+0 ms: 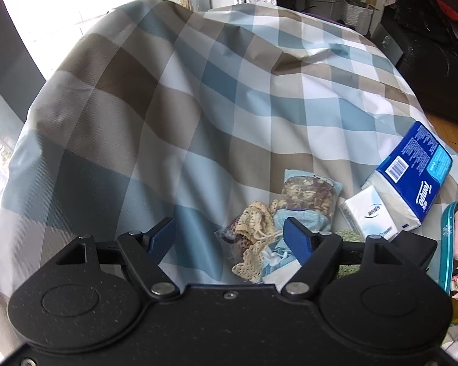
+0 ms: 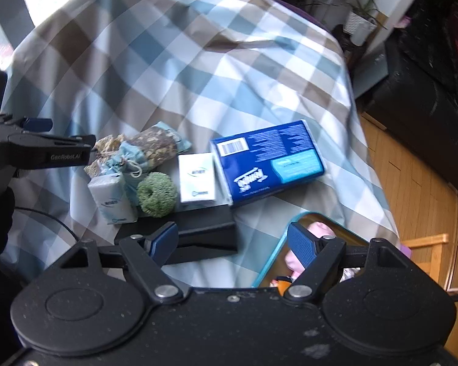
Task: Organize soft objects
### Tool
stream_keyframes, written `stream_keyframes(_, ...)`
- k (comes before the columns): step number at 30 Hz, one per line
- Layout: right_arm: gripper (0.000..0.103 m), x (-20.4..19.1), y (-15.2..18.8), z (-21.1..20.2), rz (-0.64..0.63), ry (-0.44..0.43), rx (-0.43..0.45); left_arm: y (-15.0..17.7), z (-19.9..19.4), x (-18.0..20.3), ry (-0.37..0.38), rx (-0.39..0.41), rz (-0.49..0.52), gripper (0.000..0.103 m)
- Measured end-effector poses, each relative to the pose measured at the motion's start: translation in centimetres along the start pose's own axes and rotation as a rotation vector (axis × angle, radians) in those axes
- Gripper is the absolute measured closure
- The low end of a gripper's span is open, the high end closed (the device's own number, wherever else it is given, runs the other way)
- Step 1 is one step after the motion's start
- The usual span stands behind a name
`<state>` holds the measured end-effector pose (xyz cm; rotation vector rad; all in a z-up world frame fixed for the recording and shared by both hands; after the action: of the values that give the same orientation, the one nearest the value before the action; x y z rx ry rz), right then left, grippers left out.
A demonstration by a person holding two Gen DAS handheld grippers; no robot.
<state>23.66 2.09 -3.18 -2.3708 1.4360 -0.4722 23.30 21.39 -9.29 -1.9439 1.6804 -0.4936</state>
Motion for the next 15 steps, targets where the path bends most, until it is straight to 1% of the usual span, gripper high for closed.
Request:
stream_keyframes(5,0.027,-3.7,-0.6,1.9,-0.084,-0.039,0.004,0.7,0.4,-1.1,-0.006,-0.028,-0.053,0.03)
stream_keyframes(9,0.027,-6.6,-1.4,3.0,-0.122,-0.075,0.005,0.9,0.2,-2.0,-0.01,-0.024,-0.098,0.03)
stream_keyframes(12,0.027,-7.5,-2.3,4.1,-0.133,-0.04,0.006,1.1,0.5,-2.2,-0.013,-0.03,-0.103,0.03)
stream_keyframes(15,0.027,-6.6,-3.3,5.7,-0.11,0.026,-0.008,1.7,1.0,-1.5,0.013,-0.051,-0.1,0.03)
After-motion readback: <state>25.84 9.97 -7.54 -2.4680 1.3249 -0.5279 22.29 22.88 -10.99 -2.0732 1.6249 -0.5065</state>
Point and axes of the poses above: each gripper's, at about its wrist camera, not at the fingertips, and z roughly the way its jaws point, x to its right, y to its underside, the point moved 9 cm from there along z, roughly the way its jaws point, and after that the axes turned 8 degrees about x, right-handed, at the moved point
